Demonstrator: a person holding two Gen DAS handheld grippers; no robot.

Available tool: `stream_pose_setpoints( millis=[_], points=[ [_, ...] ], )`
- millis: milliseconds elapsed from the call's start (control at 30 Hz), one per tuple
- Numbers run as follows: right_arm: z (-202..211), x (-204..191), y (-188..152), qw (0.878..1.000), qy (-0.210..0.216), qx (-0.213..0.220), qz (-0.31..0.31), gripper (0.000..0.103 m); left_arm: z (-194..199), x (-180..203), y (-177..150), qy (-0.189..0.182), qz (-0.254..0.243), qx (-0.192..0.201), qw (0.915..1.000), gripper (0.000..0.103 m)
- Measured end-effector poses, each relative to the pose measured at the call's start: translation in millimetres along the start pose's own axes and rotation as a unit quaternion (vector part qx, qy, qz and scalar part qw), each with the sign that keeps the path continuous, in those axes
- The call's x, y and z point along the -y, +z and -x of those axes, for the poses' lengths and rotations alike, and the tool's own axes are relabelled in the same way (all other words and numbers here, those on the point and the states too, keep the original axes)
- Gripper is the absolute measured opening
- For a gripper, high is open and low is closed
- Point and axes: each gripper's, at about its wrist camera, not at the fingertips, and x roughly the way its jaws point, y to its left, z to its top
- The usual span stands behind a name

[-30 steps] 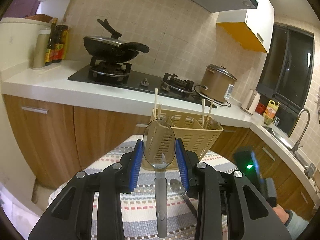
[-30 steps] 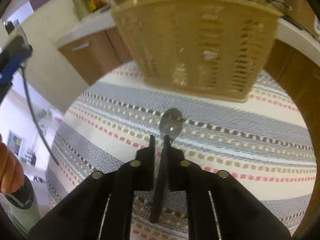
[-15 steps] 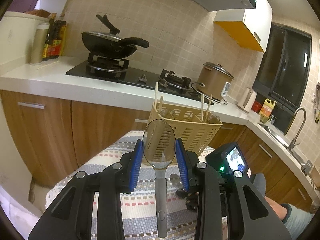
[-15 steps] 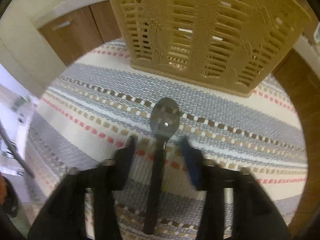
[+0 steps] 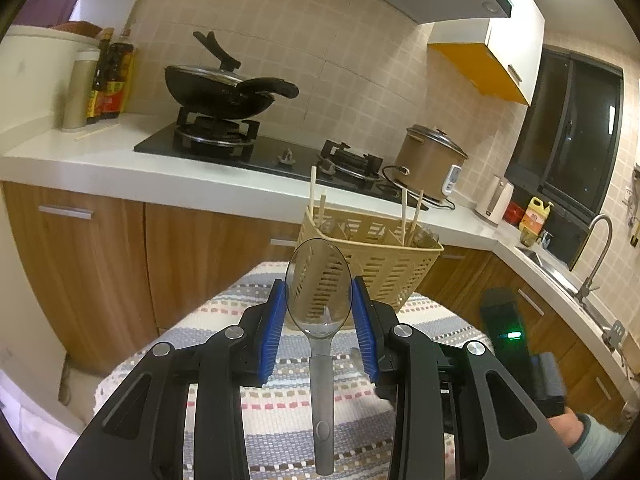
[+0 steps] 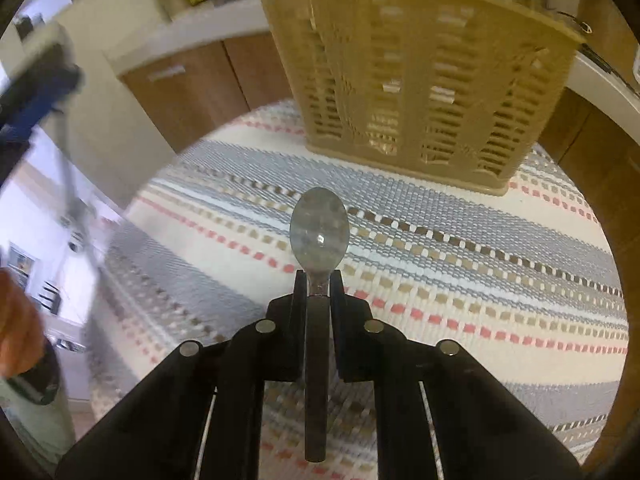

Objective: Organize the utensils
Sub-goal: 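Carry both spoons above the basket and lower them in with both grippers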

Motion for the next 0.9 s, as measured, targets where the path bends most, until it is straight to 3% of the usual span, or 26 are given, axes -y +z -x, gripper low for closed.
stream_pose_setpoints(
  millis=[233,467,667,900],
  points=[
    [88,-7,15,0.992,0.023,0.122,0.0,0.009,13,19,33,-0.008,-0.009,0.057,0.9983,0.031],
    [174,34,64,0.966,-0.001,0.259,-0.014,0.009,3,56,93,0.003,-0.057,0.121,0.991,0.031],
    [182,70,107,0.942,-0.041,0.332,-0.034,0.009,-24,73,131,0.008,-0.067,0.167,0.9837,0.031],
    [143,96,132,0.921,-0.08,0.382,-0.012,0.009,-74,75,129,0.037,-0.081,0.196,0.9766,0.031]
  ],
)
